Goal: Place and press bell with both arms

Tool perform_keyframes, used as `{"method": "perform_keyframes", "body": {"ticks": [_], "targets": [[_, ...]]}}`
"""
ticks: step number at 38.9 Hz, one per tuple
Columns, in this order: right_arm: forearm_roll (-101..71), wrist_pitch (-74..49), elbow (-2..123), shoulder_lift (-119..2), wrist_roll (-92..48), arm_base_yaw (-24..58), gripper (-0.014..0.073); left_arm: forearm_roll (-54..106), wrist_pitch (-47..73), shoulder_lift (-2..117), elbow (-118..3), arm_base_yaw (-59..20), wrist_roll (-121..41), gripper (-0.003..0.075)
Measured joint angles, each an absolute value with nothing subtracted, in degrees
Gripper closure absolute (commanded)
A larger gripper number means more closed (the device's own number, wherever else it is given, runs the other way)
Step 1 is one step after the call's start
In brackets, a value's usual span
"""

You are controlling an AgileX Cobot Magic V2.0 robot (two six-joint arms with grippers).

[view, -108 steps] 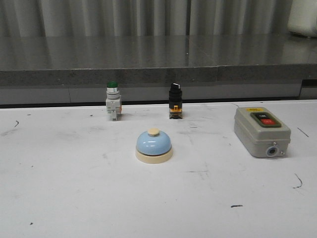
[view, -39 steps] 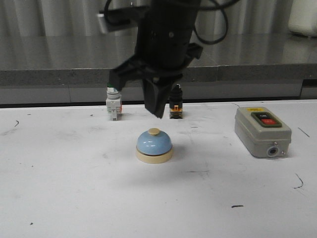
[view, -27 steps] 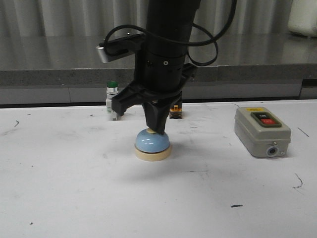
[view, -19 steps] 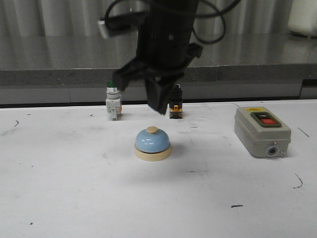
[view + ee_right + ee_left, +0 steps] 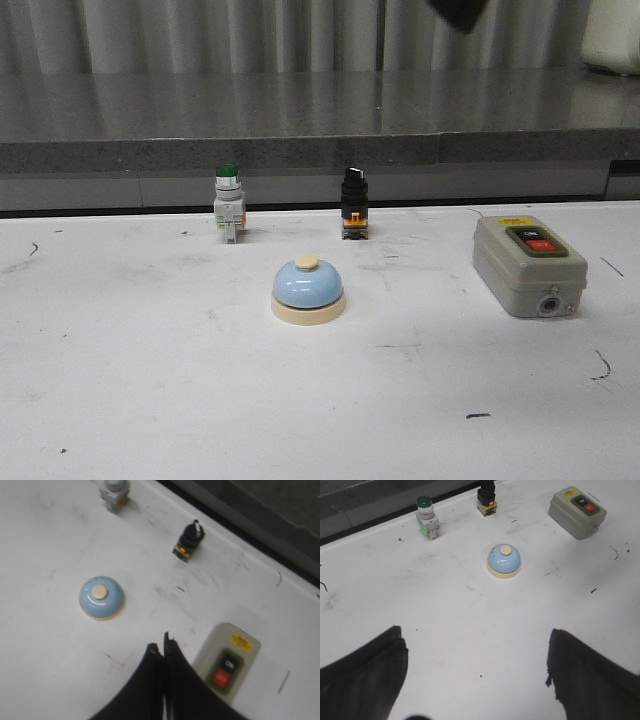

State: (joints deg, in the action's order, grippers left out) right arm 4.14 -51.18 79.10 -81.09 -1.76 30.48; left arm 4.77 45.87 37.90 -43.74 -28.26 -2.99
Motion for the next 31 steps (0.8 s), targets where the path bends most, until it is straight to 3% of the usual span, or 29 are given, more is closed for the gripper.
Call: {"method": "perform_keyframes", "body": {"ticks": [20, 31], "targets": [[1.47, -49.83, 55.27, -45.08, -1.65, 26.53, 0.0663, 4.77, 45.87, 37.90, -43.74, -28.26, -2.99, 0.0166], [1.08, -51.06, 47.96, -32.24, -1.65, 26.53, 0.0663, 4.77, 45.87, 37.90, -43.74, -28.26, -2.99, 0.0166]]}}
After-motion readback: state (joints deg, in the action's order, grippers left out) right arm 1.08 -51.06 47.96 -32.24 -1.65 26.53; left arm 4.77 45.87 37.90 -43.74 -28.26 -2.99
